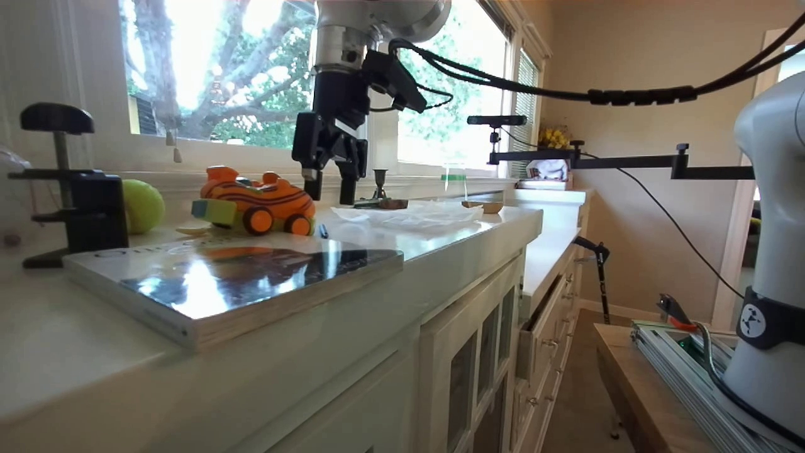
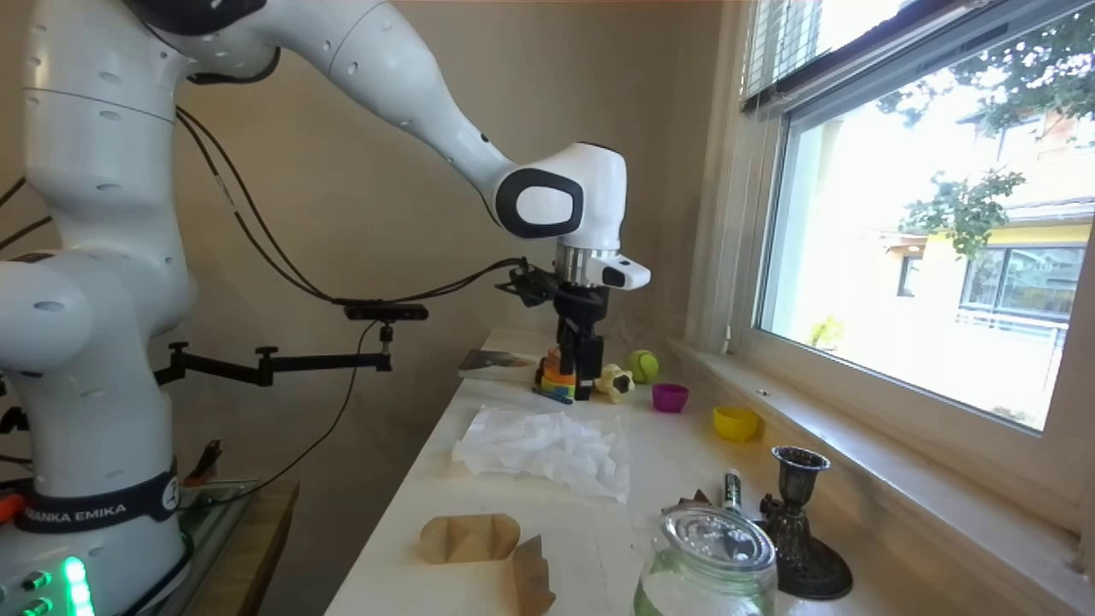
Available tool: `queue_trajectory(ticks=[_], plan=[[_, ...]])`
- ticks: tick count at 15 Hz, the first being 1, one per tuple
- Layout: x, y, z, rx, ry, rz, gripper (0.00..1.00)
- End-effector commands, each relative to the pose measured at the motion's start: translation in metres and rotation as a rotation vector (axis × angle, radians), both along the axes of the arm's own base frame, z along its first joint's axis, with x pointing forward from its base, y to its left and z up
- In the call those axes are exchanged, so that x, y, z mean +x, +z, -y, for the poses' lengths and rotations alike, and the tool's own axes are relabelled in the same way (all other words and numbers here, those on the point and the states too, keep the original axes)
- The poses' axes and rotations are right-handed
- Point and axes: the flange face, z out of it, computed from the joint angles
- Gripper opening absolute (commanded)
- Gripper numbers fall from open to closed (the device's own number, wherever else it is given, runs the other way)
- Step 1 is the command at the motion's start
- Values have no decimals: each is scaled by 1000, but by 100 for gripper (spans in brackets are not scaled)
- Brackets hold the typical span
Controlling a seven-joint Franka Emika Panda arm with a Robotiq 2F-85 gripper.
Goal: Use the paper towel to wipe the surface
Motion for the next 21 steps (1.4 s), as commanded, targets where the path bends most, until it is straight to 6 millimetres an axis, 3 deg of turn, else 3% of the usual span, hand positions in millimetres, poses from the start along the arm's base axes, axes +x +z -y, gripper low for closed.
queue_trajectory(ticks=[1, 4, 11, 15, 21], plan=[[0, 0, 0, 0, 0, -1, 96], [0, 0, 0, 0, 0, 0, 99], [-10, 2, 52, -15, -106, -6, 100], [-21, -11, 78, -13, -136, -43, 100], [-34, -28, 90, -24, -159, -99, 100]])
